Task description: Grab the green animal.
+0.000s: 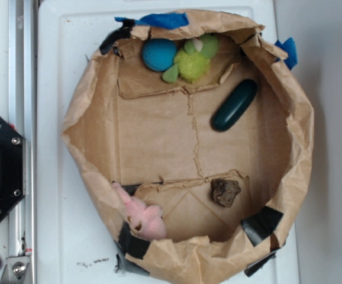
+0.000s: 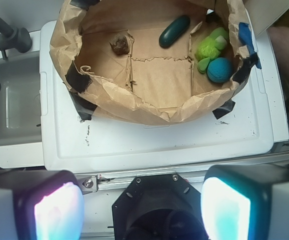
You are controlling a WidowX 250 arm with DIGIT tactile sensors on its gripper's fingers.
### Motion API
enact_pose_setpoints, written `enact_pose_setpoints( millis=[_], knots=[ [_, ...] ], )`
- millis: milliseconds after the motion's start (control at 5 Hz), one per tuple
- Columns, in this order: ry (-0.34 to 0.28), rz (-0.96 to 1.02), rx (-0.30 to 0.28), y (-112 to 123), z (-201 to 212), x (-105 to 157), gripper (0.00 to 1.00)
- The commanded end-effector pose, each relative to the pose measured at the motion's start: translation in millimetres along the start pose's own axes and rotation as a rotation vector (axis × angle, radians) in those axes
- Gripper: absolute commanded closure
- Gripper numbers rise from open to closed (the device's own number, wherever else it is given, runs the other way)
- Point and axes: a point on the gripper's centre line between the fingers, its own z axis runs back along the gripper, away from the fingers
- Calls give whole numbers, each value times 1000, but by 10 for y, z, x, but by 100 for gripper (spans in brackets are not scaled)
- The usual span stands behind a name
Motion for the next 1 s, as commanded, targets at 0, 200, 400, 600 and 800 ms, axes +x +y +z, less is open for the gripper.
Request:
enact_pose_setpoints(
  millis=[0, 200, 400, 600, 800],
  knots=[
    [0, 0, 0, 0, 0, 0, 0],
    [0, 0, 0, 0, 0, 0, 0],
    [0, 0, 0, 0, 0, 0, 0],
    [0, 0, 0, 0, 0, 0, 0],
    [-10, 76, 10, 133, -64, 331, 0]
  ],
)
